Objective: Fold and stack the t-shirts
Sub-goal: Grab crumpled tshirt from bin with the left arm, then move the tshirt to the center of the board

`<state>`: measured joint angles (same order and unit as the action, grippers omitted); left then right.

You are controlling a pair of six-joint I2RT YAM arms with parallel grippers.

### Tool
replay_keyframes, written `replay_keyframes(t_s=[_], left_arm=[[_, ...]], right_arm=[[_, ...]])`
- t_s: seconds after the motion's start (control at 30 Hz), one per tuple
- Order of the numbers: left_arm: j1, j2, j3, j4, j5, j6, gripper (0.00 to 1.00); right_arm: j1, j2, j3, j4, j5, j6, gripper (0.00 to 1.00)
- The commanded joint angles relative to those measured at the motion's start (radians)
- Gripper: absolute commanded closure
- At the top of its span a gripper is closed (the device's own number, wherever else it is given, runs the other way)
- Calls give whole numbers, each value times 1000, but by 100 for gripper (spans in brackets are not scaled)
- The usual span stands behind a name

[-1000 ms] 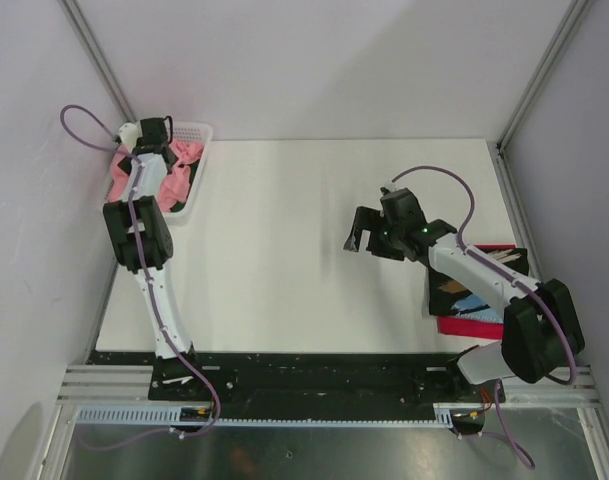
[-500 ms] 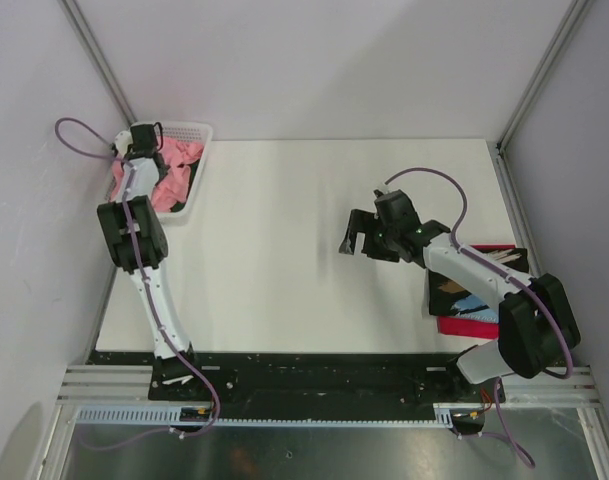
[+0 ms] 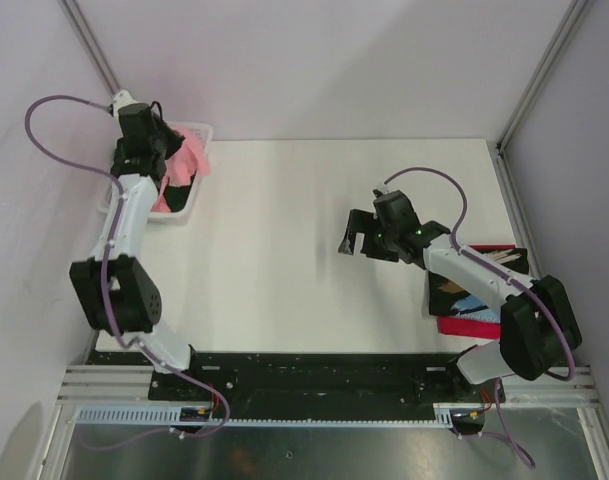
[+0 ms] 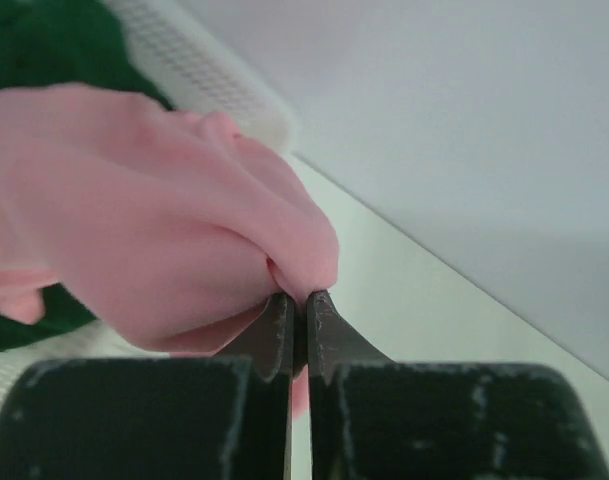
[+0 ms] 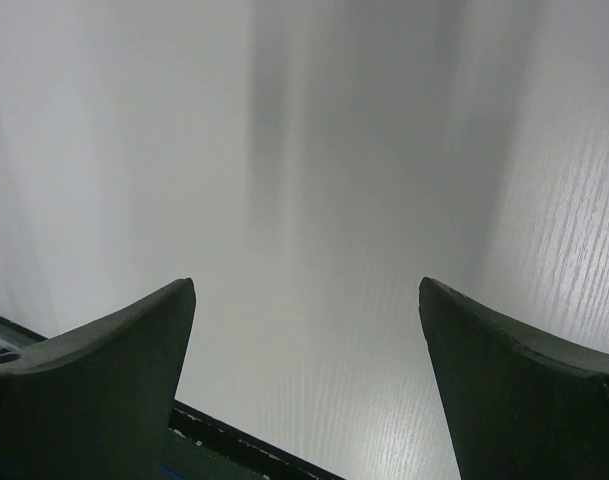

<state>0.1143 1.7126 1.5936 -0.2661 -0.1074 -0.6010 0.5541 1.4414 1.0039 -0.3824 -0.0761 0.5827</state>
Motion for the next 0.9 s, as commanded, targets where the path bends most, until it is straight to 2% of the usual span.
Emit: replay_keyframes(t_s=[0.0,0.17,0.3,0.47,0.7,0.87], left_arm=[[-72,-195,-63,80,146,33,100],[-232,-380,-83,83,284,70,100],[-392,-496,-107,81,307,99,100],[-534,-565,-124,74,306,102,100],[-607,-565,-139,72,297,98,100],[-611,-471,-236,68,258,79,100]], right_arm=[[-14,-53,24,49,9,-7,2],[-32,-73,45,47,30,-13,2],[-52,-103,57,30,39,-9,2],[-74,-156,65,1,58,-1,2],[-90,-220,67,-66,109,4,2],[-90,-228,66,-122,137,9,2]])
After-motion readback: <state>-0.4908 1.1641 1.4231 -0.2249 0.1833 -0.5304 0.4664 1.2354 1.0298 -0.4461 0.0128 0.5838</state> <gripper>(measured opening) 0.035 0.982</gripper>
